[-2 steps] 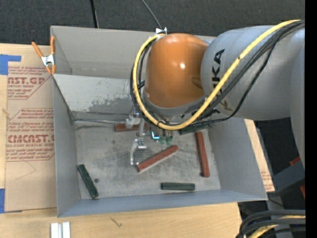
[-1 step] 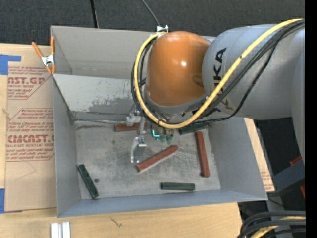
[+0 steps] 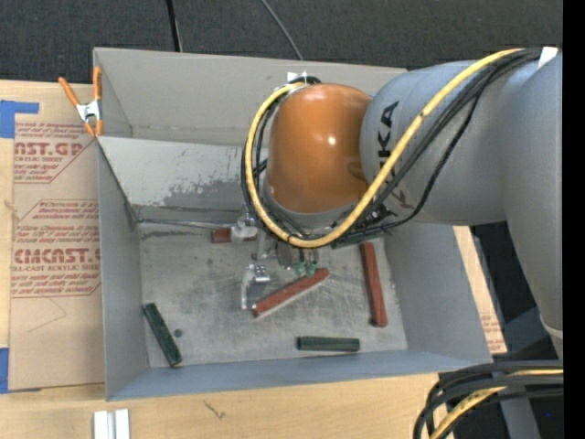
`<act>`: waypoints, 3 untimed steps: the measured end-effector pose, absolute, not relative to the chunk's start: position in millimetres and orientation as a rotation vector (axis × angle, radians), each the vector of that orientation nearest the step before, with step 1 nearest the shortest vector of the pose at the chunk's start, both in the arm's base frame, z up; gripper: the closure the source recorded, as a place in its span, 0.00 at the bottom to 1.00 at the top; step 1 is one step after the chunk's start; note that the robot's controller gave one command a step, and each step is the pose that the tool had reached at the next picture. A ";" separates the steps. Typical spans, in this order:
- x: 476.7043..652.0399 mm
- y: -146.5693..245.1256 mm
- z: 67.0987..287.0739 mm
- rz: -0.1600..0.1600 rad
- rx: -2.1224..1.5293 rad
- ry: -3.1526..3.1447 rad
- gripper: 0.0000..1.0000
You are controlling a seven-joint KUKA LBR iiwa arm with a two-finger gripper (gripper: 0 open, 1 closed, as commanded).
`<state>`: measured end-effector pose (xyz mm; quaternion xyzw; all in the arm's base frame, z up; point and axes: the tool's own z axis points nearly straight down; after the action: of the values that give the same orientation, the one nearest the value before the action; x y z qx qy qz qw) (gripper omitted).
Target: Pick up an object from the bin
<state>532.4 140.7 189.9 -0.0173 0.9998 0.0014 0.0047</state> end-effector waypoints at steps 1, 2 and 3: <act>495.8 123.9 152.8 0.000 -0.041 3.142 0.00; 535.5 85.2 79.6 0.001 -0.397 3.114 1.00; 535.6 85.2 79.6 0.002 -0.397 3.114 1.00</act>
Offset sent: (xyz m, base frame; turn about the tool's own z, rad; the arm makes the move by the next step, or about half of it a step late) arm 0.0017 -0.0560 -0.1126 -0.2202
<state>535.6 85.2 79.6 -0.1266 0.9920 0.0005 0.0013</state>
